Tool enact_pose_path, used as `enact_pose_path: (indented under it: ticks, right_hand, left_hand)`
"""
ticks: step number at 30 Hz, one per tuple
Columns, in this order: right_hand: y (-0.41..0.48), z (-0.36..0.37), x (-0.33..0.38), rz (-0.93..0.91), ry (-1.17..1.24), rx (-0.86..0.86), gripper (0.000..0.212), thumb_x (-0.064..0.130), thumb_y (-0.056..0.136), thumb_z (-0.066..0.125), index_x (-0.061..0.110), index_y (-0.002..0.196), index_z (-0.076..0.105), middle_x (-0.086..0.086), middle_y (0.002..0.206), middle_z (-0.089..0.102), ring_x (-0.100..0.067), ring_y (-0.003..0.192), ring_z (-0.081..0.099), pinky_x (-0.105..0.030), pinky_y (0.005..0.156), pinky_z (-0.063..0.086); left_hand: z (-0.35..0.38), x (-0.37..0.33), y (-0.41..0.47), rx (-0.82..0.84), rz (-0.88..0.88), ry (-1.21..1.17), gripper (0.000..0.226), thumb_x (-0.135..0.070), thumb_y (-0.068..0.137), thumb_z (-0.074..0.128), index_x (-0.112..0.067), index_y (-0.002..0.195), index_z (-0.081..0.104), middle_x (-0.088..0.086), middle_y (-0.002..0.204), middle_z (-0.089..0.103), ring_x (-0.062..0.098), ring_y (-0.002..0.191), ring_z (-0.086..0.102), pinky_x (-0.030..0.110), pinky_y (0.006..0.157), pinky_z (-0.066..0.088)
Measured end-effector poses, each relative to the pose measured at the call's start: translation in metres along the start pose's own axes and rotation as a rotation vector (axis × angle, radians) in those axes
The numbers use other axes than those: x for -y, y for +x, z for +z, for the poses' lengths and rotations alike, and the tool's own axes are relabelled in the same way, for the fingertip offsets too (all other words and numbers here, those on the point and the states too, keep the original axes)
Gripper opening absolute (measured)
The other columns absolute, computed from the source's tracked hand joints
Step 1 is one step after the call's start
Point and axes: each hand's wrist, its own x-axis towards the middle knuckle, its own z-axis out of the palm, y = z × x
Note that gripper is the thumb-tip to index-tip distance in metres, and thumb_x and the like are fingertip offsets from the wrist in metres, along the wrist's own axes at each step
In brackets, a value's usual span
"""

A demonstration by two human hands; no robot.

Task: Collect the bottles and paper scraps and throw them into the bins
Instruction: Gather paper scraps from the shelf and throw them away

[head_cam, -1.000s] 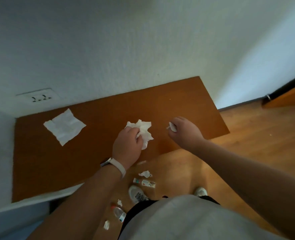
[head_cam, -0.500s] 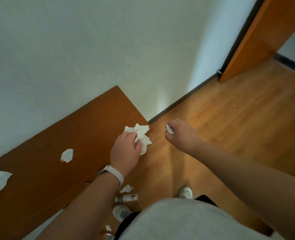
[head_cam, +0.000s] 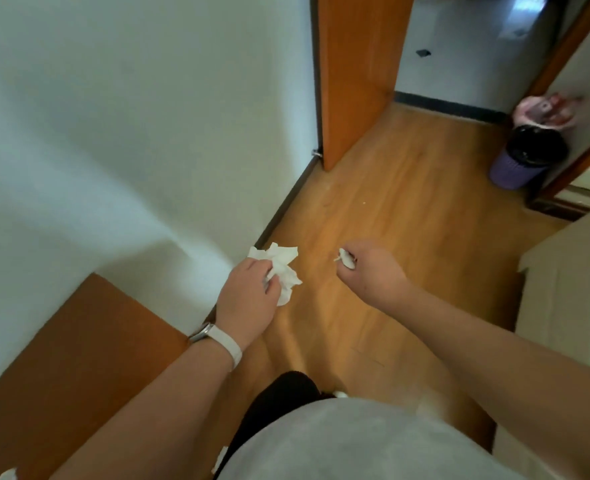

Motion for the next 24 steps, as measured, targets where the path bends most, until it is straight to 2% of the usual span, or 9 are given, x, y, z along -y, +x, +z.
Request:
enact_pose_path:
  ticks: [4,6,8,11,14,16,20,22,24]
  right_hand:
    - [-0.001,-0.045,-0.026,0.067,0.044,-0.139,0.028,0.023,0.091,0.055,0.017,0.066,0.042,0.005,0.065,0.051,-0.015,0.058,0.047,-0.029,0.048,0.029]
    - [0.001,-0.068,-0.041,0.126,0.060,-0.185,0.030,0.022,0.091,0.054,0.017,0.064,0.041,0.005,0.060,0.044,-0.012,0.054,0.041,-0.030,0.049,0.027]
    - [0.005,-0.089,-0.056,0.190,0.055,-0.216,0.025,0.023,0.091,0.055,0.015,0.068,0.047,0.003,0.064,0.047,-0.015,0.057,0.044,-0.032,0.052,0.035]
    - [0.023,-0.117,-0.075,0.249,0.028,-0.279,0.020,0.023,0.090,0.057,0.007,0.079,0.056,-0.004,0.076,0.054,-0.020,0.068,0.051,-0.042,0.063,0.045]
    - [0.053,-0.138,-0.094,0.296,0.003,-0.325,0.018,0.024,0.090,0.058,0.007,0.083,0.059,-0.003,0.079,0.056,-0.017,0.072,0.053,-0.043,0.070,0.051]
    - [0.075,-0.150,-0.107,0.341,0.007,-0.364,0.019,0.026,0.090,0.058,0.008,0.082,0.059,-0.002,0.078,0.057,-0.018,0.071,0.055,-0.044,0.069,0.052]
    - [0.122,-0.181,-0.125,0.424,0.033,-0.419,0.020,0.024,0.090,0.057,0.007,0.080,0.058,-0.005,0.075,0.058,-0.021,0.070,0.058,-0.038,0.061,0.051]
    - [0.145,-0.201,-0.132,0.461,0.016,-0.434,0.017,0.026,0.091,0.059,0.013,0.080,0.059,-0.002,0.075,0.058,-0.018,0.068,0.058,-0.030,0.058,0.049]
    - [0.170,-0.221,-0.142,0.484,-0.007,-0.457,0.012,0.028,0.092,0.061,0.019,0.084,0.060,0.005,0.077,0.058,-0.012,0.070,0.058,-0.021,0.058,0.047]
  left_hand:
    - [0.014,-0.041,0.043,0.017,0.116,-0.048,0.016,-0.027,0.098,0.054,-0.017,0.107,0.062,-0.002,0.110,0.059,0.009,0.094,0.051,0.022,0.080,0.048]
    - [0.021,-0.063,0.064,0.028,0.190,-0.069,0.007,-0.026,0.098,0.054,-0.020,0.098,0.058,-0.005,0.101,0.055,0.010,0.089,0.050,0.018,0.074,0.042]
    - [0.027,-0.082,0.086,0.043,0.256,-0.072,0.005,-0.025,0.097,0.055,-0.022,0.093,0.055,-0.006,0.096,0.052,0.011,0.085,0.049,0.017,0.069,0.039]
    - [0.036,-0.103,0.126,0.038,0.338,-0.067,0.009,-0.024,0.096,0.056,-0.016,0.095,0.060,-0.004,0.094,0.055,0.014,0.084,0.052,0.022,0.068,0.043]
    - [0.044,-0.123,0.171,0.049,0.382,-0.071,0.011,-0.024,0.096,0.056,-0.015,0.097,0.062,-0.008,0.092,0.050,0.010,0.084,0.049,0.012,0.063,0.032]
    - [0.052,-0.135,0.205,0.055,0.392,-0.098,0.013,-0.025,0.097,0.056,-0.015,0.101,0.062,-0.009,0.095,0.051,0.010,0.086,0.050,0.014,0.067,0.037]
    - [0.070,-0.161,0.275,0.100,0.375,-0.174,0.018,-0.029,0.098,0.055,-0.017,0.109,0.062,-0.008,0.105,0.056,0.010,0.092,0.055,0.020,0.076,0.049]
    - [0.078,-0.175,0.309,0.123,0.391,-0.201,0.018,-0.030,0.098,0.055,-0.018,0.109,0.062,-0.010,0.104,0.054,0.010,0.094,0.056,0.016,0.076,0.047]
    - [0.084,-0.192,0.344,0.142,0.428,-0.216,0.010,-0.028,0.098,0.054,-0.020,0.100,0.060,-0.011,0.098,0.052,0.009,0.089,0.055,0.013,0.069,0.042]
